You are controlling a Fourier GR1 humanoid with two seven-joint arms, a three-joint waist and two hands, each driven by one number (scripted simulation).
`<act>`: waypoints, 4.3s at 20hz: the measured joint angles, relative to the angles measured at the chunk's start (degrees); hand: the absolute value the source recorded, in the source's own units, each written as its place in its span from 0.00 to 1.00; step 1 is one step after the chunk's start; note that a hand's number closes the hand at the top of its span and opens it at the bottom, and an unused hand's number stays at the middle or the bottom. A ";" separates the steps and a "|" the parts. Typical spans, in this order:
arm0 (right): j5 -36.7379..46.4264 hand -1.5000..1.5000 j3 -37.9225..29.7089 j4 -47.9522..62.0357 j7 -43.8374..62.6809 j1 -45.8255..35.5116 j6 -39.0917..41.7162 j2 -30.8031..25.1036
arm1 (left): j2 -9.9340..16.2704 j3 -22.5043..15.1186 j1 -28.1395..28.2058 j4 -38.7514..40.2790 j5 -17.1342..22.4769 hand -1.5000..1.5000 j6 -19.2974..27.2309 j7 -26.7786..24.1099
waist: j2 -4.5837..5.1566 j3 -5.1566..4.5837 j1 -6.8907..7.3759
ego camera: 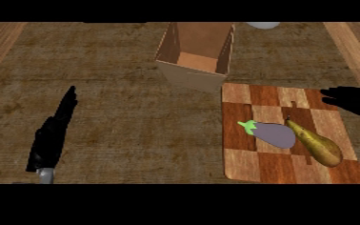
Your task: Pick the pear from the cutting board and place it in the cardboard box
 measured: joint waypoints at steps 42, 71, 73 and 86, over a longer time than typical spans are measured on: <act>33.27 0.00 -4.77 3.80 1.68 4.58 -1.68 24.63 | -8.62 9.07 -1.48 -0.47 -9.18 0.50 -9.10 1.66 | 0.14 0.06 0.16; 40.25 1.00 -11.05 26.80 -5.76 -16.62 -14.67 30.52 | -11.65 9.91 -2.38 -0.76 -12.04 0.50 -12.44 0.89 | 1.10 0.12 3.26; 39.85 1.00 -12.57 32.89 -6.15 -22.45 -14.26 29.80 | -11.78 9.38 -3.15 -0.84 -12.22 0.50 -12.71 0.85 | 1.54 0.21 4.59; 31.63 1.00 -22.46 60.17 -19.40 -48.44 -11.65 27.12 | -11.62 10.36 -4.44 0.91 -12.09 0.50 -12.83 0.77 | 1.41 0.22 4.09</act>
